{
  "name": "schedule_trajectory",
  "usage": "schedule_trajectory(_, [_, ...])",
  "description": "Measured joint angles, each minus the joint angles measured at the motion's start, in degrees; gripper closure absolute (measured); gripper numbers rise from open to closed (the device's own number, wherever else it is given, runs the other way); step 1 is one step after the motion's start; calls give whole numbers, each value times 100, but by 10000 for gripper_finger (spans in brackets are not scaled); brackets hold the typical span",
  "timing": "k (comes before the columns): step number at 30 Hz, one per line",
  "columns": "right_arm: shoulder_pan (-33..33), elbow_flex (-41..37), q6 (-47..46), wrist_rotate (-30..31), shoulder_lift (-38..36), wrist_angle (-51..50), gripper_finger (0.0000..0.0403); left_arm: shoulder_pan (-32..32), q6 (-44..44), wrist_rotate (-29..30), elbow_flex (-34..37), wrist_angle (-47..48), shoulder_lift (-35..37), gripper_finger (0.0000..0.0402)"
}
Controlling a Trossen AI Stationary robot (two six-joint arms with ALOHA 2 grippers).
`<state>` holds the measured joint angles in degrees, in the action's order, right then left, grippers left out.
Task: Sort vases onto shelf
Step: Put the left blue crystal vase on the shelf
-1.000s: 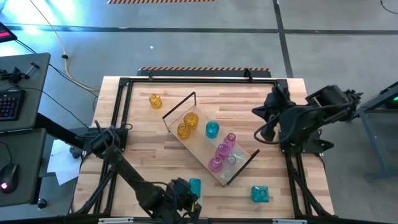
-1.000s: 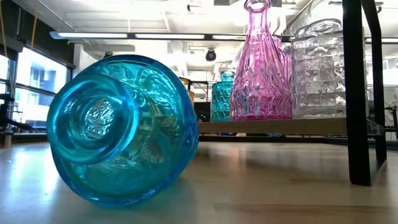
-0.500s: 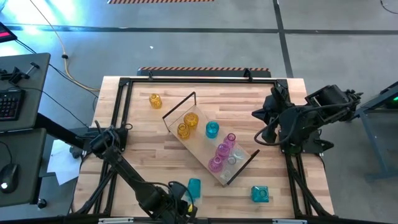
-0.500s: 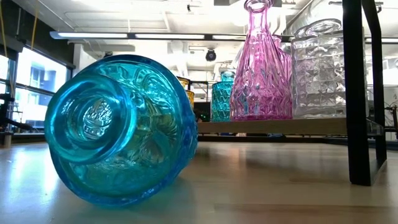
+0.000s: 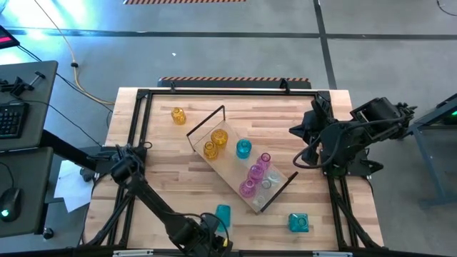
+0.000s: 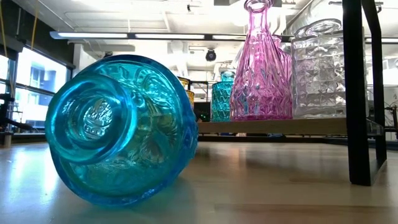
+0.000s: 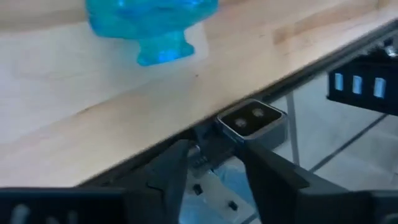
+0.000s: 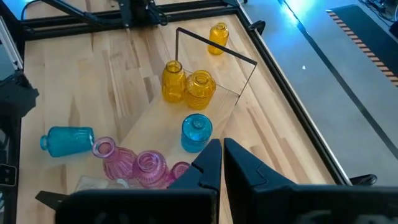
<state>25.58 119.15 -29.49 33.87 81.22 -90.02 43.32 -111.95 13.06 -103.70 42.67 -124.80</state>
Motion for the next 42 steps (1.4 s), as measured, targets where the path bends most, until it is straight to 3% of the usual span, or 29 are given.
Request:
schedule_trajectory(7, [0,0,128,0,-1,0,403,-232,136,16,4,55,-53,164])
schedule_trajectory(11, [0,0,142,0,-1,0,403,-448,440,-78,4,68,-53,138])
schedule_trajectory(17, [0,0,135,-26,-1,0,403,-769,955,-737,4,118,-53,134])
schedule_trajectory(26, [0,0,148,-153,-1,0,403,-772,932,-1082,4,118,-53,135])
schedule_trajectory(42, [0,0,298,-153,-1,0,403,-1095,1204,-1035,4,462,-53,135])
